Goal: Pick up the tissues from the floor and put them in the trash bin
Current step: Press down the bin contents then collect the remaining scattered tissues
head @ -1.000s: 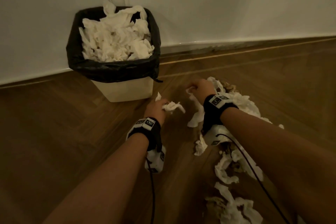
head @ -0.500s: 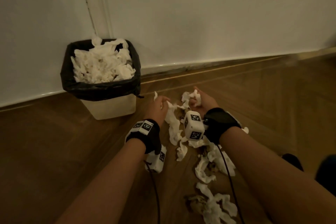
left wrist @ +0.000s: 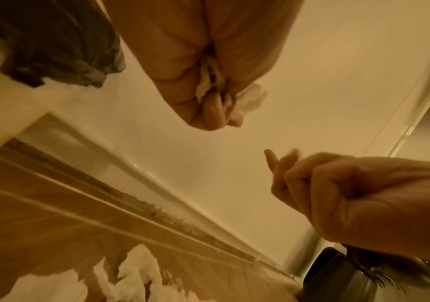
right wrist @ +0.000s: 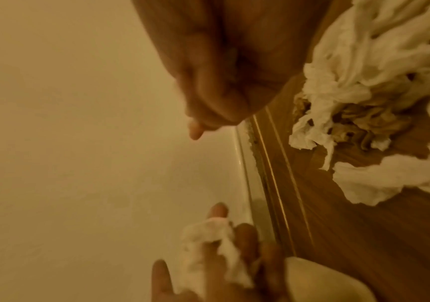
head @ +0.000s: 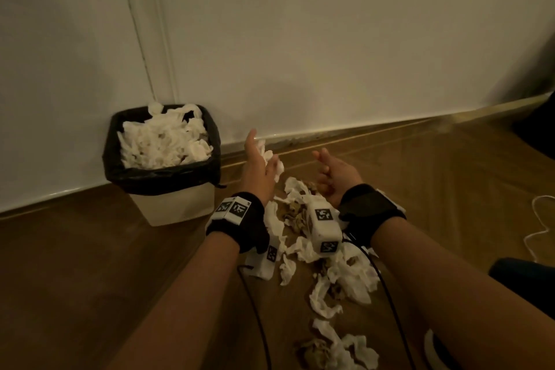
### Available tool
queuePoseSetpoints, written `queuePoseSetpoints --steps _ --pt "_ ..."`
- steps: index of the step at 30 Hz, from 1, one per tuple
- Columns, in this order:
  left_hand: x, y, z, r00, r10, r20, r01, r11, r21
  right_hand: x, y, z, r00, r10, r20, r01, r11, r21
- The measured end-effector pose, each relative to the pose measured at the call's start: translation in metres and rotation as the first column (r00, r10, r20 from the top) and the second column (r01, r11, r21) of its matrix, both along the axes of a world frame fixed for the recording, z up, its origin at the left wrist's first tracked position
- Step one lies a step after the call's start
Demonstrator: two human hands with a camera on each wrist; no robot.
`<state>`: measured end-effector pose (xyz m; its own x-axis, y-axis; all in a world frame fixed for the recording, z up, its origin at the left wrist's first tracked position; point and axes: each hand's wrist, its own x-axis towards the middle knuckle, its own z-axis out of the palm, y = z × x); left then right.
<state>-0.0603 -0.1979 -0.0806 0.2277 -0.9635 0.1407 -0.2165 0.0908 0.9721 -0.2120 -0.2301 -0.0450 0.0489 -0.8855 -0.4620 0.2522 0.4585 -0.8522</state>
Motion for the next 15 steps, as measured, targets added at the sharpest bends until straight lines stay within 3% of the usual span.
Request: queuePoseSetpoints --steps 3,9,13,15 --pt "0.011 0.009 0.016 0.994 0.057 0.095 -0.054 0.998 -0.041 0.011 0.004 0.011 0.995 0.031 -0.094 -0.037 0.997 -0.061" --pt "0.054 0.022 0.037 0.977 0.213 0.022 -0.208 0.969 -0.133 0.059 0.005 0.023 0.974 0.152 -0.169 -0.171 0.98 -0.105" --pt "0.096 0.027 0.05 0.923 0.328 -0.2 -0.36 0.919 -0.157 0.1 0.004 0.022 0.941 0.215 -0.262 -0.26 0.953 -0.154" --pt "0.117 0.03 0.052 0.895 0.427 -0.129 -0.445 0.876 -0.184 0.118 0.002 0.019 0.912 0.195 -0.36 -0.289 0.93 -0.228"
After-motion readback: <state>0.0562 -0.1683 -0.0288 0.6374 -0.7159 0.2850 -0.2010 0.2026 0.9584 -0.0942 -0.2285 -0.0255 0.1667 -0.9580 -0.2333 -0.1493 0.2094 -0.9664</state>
